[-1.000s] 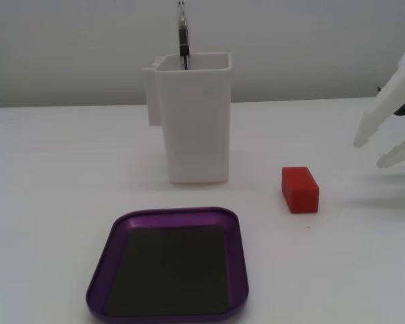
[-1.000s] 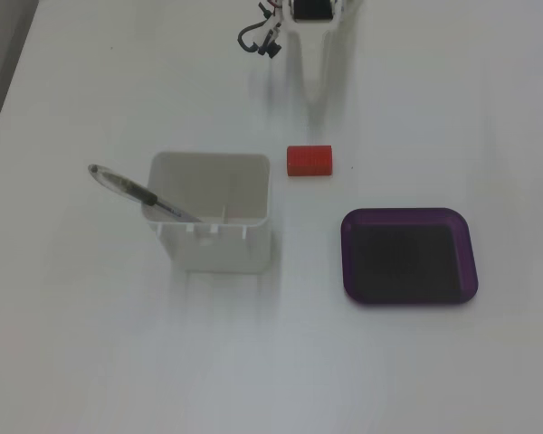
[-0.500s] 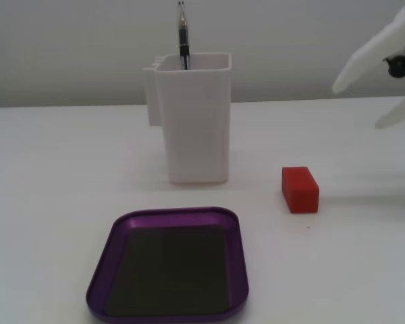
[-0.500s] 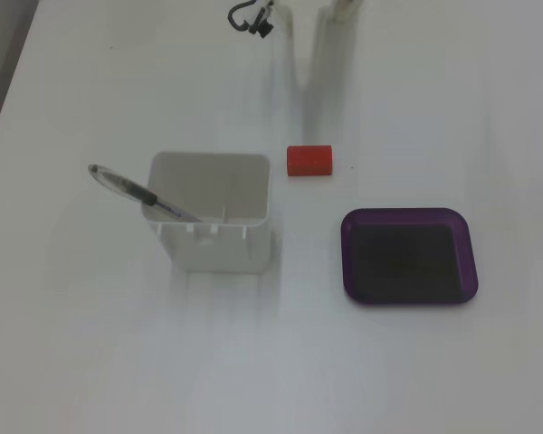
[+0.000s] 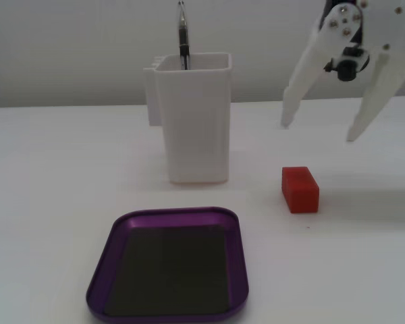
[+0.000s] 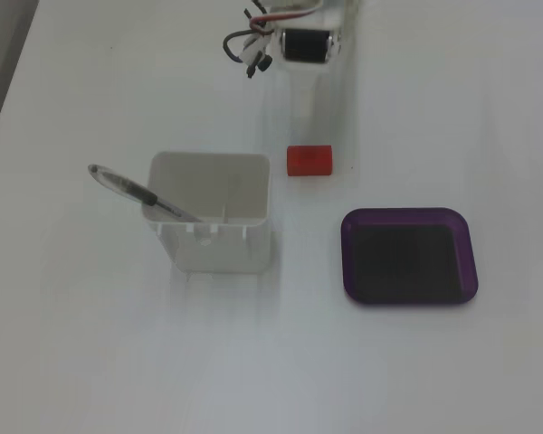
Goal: Pick up the red cube and place it in the box.
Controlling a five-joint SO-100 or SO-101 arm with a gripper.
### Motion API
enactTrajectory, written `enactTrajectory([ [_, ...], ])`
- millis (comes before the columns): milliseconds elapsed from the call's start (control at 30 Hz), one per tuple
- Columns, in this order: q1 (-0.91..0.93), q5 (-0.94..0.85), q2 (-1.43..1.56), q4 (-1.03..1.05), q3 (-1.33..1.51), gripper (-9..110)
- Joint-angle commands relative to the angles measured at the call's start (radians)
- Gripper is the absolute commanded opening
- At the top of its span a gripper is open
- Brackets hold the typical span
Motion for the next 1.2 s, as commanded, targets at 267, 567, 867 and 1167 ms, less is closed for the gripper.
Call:
enactTrajectory([
  [267,0.002,-0.008,-0.235,-0.035,-0.132,23],
  [567,0.002,-0.015,-0.314,-0.115,-0.132,23],
  [867,0.002,-0.011,-0.416,-0.164,-0.120,22],
  [1167,-0.031,-0.006,-0.417,-0.163,-0.124,0],
])
